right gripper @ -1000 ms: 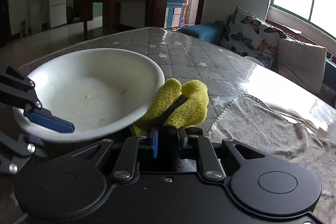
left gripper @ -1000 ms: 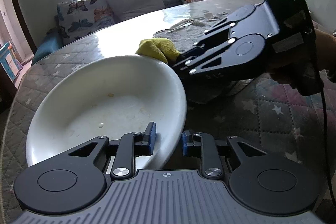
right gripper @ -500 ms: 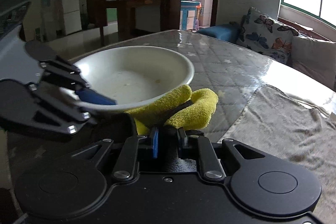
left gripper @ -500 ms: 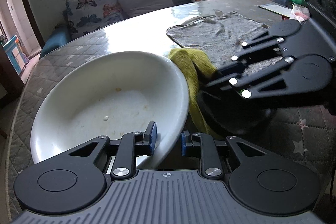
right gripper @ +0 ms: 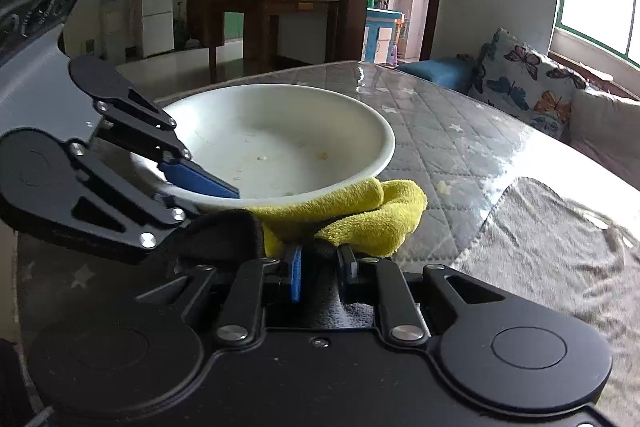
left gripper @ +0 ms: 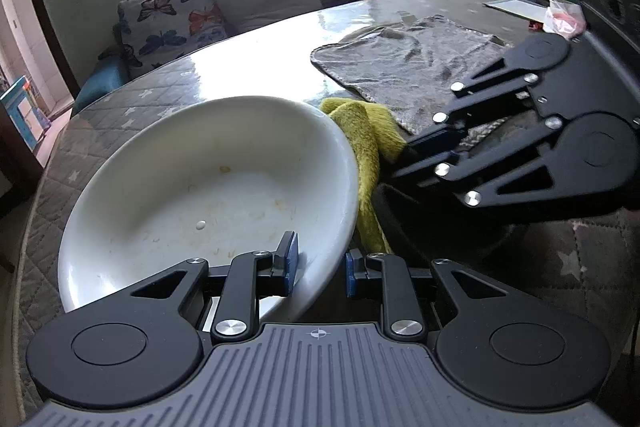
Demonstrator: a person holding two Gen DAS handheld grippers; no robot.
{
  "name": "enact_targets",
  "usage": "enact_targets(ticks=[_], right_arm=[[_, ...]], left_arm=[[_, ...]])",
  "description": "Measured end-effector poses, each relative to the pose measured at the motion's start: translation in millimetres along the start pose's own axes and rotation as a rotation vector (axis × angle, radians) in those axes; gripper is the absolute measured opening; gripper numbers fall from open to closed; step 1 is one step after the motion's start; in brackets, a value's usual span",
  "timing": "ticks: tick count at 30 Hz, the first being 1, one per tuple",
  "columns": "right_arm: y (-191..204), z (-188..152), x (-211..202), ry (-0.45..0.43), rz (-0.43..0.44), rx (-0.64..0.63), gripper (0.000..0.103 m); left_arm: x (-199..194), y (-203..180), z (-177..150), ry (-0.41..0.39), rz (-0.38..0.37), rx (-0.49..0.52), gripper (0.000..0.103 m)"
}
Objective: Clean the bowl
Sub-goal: 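Wipe the yellow cloth along the bowl rim with the right tool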
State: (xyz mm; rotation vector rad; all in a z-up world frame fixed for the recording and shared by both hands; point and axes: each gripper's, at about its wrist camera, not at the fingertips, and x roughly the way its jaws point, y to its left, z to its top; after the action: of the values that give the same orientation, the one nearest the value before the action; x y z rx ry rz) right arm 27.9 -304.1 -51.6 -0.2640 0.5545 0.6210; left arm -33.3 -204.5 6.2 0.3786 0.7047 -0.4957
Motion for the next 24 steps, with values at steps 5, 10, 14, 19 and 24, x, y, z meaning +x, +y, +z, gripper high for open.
enact_targets(ticks=[5, 10, 14, 19, 24], right_arm=[[-4, 4, 7, -0.005, -0.008, -0.010, 0.018], [-9, 7, 15, -0.001, -0.022, -0.023, 0.018], [-14, 12, 23, 0.000, -0.034, -0.035, 0.018], [-17, 14, 32, -0.003, -0.047, -0.046, 0.018], [-19, 16, 38, -0.007, -0.053, -0.044, 0.018]], left_arm=[[-2, 2, -5, 0.000, -0.014, 0.027, 0.023], [-4, 4, -8, 0.007, -0.034, 0.057, 0.023], [-7, 6, -11, 0.019, -0.056, 0.089, 0.023], [-9, 7, -14, 0.028, -0.068, 0.112, 0.023], [-12, 8, -18, 0.032, -0.076, 0.125, 0.023]])
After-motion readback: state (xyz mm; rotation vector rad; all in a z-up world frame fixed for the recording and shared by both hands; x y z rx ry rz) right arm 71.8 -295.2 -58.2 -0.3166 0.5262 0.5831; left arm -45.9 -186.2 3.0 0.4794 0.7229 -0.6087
